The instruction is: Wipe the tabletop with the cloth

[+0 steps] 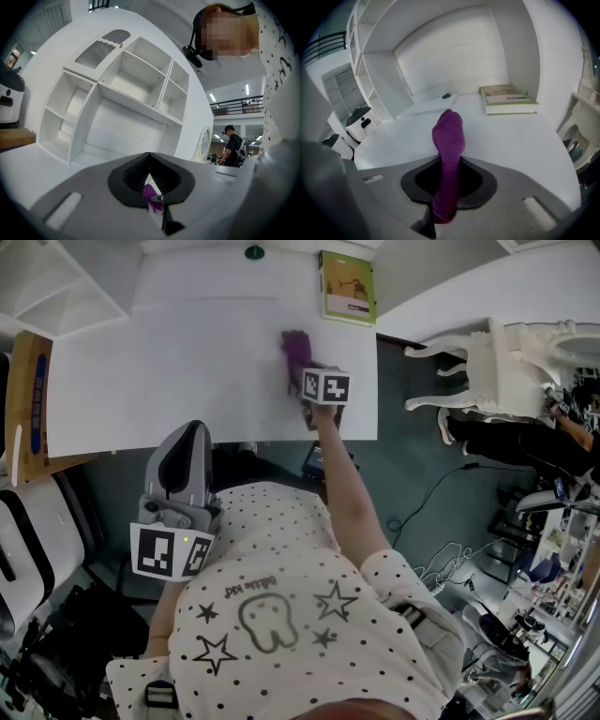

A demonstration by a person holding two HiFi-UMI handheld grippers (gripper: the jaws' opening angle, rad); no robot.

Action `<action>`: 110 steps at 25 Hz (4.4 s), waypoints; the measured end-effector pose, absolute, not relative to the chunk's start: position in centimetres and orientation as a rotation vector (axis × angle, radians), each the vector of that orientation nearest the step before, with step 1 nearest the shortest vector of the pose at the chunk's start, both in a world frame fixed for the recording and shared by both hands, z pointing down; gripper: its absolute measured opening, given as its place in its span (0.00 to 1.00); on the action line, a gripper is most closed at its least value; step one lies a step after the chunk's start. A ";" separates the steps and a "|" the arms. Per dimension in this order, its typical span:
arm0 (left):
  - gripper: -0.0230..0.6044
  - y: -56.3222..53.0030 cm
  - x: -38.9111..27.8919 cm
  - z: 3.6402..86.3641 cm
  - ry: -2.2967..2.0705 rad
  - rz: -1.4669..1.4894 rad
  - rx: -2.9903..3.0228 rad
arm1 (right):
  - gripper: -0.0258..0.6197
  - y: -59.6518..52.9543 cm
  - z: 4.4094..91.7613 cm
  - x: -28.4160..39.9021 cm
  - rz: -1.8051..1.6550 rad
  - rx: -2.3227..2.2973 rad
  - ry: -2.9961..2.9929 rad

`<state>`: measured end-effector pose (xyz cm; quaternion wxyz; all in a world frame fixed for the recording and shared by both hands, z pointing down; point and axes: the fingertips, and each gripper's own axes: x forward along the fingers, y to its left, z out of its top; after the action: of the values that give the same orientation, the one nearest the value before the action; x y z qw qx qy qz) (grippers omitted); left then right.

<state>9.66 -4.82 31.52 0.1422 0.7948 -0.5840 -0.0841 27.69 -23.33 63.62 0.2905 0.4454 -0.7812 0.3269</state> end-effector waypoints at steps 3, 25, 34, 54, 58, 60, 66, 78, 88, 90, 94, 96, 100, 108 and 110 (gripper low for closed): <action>0.03 -5.0 9.9 31.6 -1.676 -0.233 2.290 | 0.14 -23.5 63.5 28.1 0.864 1.187 -2.082; 0.03 -6.0 11.5 31.1 -1.637 -0.232 2.334 | 0.14 -23.9 63.8 34.1 0.899 1.272 -2.045; 0.03 -6.3 12.0 31.0 -1.627 -0.222 2.344 | 0.14 -24.2 63.7 36.0 0.909 1.293 -2.041; 0.03 -7.9 11.4 30.2 -1.568 -0.214 2.369 | 0.14 -24.3 63.6 40.7 0.950 1.381 -1.971; 0.03 -7.9 11.0 30.5 -1.568 -0.210 2.354 | 0.14 -24.1 63.6 40.9 0.951 1.380 -1.962; 0.03 -8.0 11.0 30.6 -1.562 -0.201 2.349 | 0.14 -24.1 63.7 41.1 0.952 1.384 -1.957; 0.03 -7.9 10.7 30.9 -1.563 -0.201 2.337 | 0.14 -24.0 63.8 41.5 0.943 1.384 -1.952; 0.03 -7.4 10.3 31.2 -1.587 -0.205 2.320 | 0.14 -24.0 63.8 43.6 0.927 1.394 -1.926; 0.03 -7.0 10.5 31.3 -1.603 -0.201 2.310 | 0.14 -24.1 63.9 45.7 0.925 1.418 -1.904; 0.03 -6.8 10.5 31.3 -1.608 -0.200 2.307 | 0.14 -24.0 63.8 46.4 0.924 1.432 -1.893; 0.03 -6.7 10.4 31.3 -1.616 -0.200 2.302 | 0.14 -23.8 63.9 47.9 0.921 1.458 -1.869; 0.03 -6.7 10.4 31.3 -1.620 -0.198 2.300 | 0.14 -23.9 63.9 48.5 0.923 1.470 -1.858; 0.03 -6.6 10.5 31.4 -1.620 -0.197 2.302 | 0.14 -23.9 64.0 49.7 0.923 1.492 -1.834; 0.03 -6.1 10.3 31.4 -1.634 -0.199 2.295 | 0.14 -23.6 64.0 50.8 0.894 1.495 -1.800; 0.03 -5.9 10.1 31.4 -1.641 -0.204 2.291 | 0.14 -23.7 64.0 50.9 0.896 1.509 -1.788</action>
<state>10.12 -5.93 31.39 0.1575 0.8007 -0.5735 -0.0714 50.91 -23.68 63.97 0.3126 0.5722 -0.6780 0.3396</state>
